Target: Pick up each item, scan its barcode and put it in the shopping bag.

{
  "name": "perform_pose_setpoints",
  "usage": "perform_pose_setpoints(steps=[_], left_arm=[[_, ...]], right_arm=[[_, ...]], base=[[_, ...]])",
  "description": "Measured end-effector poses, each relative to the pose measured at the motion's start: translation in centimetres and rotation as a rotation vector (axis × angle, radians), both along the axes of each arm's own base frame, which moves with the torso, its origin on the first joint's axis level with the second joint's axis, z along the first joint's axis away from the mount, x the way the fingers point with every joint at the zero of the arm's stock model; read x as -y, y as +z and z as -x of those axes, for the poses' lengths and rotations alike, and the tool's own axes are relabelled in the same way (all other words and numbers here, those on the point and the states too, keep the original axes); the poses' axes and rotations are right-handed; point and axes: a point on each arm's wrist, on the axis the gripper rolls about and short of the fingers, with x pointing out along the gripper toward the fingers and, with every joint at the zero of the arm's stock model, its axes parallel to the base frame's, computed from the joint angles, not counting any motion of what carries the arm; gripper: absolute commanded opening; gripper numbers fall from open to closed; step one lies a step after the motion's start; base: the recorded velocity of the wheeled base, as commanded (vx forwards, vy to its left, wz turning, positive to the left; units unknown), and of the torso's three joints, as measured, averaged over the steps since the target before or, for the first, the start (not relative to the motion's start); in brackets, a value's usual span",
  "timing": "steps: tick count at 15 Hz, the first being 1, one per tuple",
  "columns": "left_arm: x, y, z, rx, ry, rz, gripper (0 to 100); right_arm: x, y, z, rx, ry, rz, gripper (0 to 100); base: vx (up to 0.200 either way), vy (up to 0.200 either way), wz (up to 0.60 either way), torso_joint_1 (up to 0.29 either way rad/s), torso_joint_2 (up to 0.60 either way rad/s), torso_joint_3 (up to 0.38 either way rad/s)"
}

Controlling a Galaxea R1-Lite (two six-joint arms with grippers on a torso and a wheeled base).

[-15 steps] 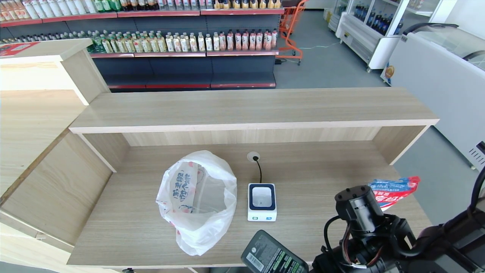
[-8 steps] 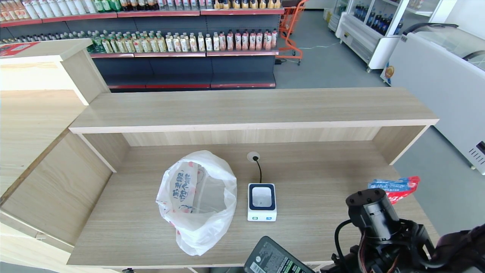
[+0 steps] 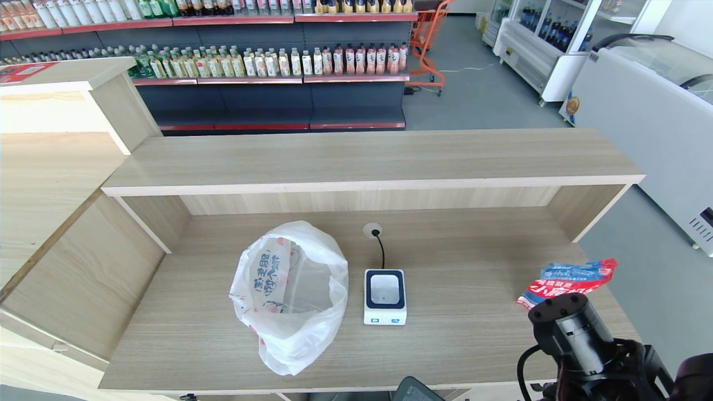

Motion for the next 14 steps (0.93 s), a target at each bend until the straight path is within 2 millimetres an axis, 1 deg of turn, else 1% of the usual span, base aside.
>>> perform_pose_setpoints(steps=[14], left_arm=[[0.0, 0.0, 0.0, 0.0, 0.0, 0.0, 100]], right_arm=[[0.21, 0.35, 0.13, 0.009, -0.007, -0.007, 0]], base=[[0.0, 0.0, 0.0, 0.0, 0.0, 0.0]])
